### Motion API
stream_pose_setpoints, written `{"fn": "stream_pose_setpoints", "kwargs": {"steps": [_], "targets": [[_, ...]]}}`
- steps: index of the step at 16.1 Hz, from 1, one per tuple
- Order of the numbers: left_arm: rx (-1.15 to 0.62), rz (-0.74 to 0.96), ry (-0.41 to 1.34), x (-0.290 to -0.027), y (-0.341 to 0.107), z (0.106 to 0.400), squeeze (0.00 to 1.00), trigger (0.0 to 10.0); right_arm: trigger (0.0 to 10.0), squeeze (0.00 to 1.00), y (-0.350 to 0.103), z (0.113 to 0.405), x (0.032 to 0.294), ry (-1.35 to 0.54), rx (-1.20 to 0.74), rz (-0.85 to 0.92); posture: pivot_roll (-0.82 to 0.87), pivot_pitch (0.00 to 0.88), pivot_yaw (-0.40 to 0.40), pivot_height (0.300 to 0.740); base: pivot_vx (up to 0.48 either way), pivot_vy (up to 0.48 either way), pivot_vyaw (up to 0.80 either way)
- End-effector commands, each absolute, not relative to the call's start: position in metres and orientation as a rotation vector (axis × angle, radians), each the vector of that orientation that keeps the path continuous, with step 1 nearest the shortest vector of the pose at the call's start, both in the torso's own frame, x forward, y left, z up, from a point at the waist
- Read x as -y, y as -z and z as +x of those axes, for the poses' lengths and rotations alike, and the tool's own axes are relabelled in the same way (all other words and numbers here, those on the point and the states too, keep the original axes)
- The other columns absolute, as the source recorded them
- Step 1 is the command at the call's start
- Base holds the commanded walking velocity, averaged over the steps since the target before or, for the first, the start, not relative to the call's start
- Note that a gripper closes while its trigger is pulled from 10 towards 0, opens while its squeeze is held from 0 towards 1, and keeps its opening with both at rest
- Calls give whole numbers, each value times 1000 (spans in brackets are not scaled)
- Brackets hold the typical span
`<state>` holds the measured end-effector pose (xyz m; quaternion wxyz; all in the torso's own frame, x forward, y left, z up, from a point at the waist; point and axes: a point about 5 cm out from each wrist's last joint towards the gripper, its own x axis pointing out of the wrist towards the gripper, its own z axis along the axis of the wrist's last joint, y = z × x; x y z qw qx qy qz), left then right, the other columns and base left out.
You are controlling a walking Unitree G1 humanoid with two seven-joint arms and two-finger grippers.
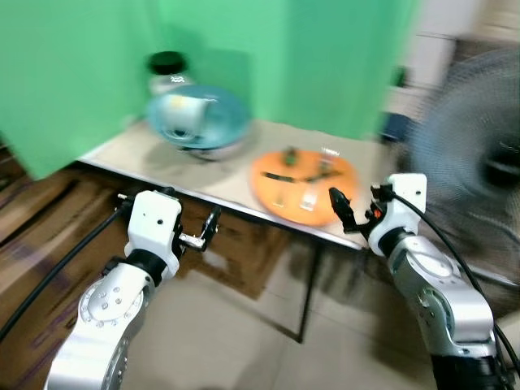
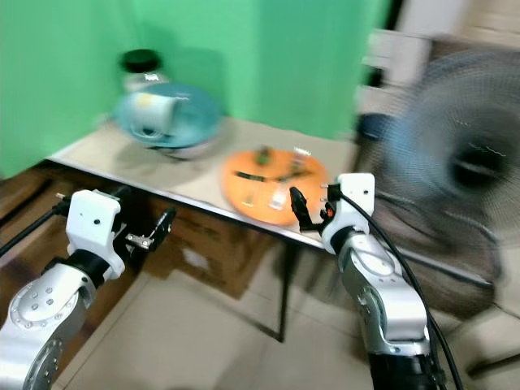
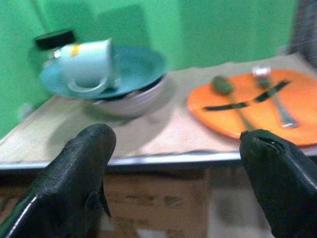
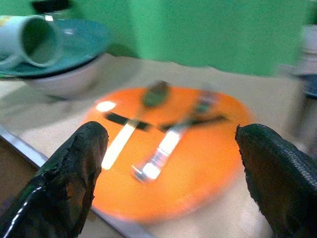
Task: Setting the table
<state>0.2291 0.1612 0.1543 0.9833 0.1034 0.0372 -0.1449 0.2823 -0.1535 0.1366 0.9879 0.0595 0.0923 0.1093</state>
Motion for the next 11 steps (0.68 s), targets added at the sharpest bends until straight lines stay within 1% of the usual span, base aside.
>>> {"fn": "stream_pose_setpoints", "kwargs": {"steps": [1,3,4,5,6,9,11], "targets": [[-98,206,320,-160,-152,227,0,10000,10000,0,-140,285,147,-235,-173,107,135,0,19,740,292,0,0],[-100,206,334,-159,-152,227,0,10000,10000,0,-141,288,147,-215,-175,81,135,0,18,740,292,0,0],[-110,208,347,-158,-151,227,0,10000,10000,0,-140,292,146,-198,-189,44,134,0,21,740,289,0,0],[-115,211,359,-157,-150,227,0,10000,10000,0,-140,297,145,-186,-199,45,134,0,21,740,259,0,0],[-125,213,380,-155,-149,227,0,10000,10000,1000,-139,302,145,-153,-223,50,132,0,19,740,0,0,0],[-147,200,435,-148,-147,225,0,10000,10000,1000,-137,318,135,-134,-282,68,128,0,18,740,0,0,0],[-177,186,536,-140,-144,220,0,10000,10000,1000,-137,333,124,-147,-299,27,129,0,14,740,0,0,0]]}}
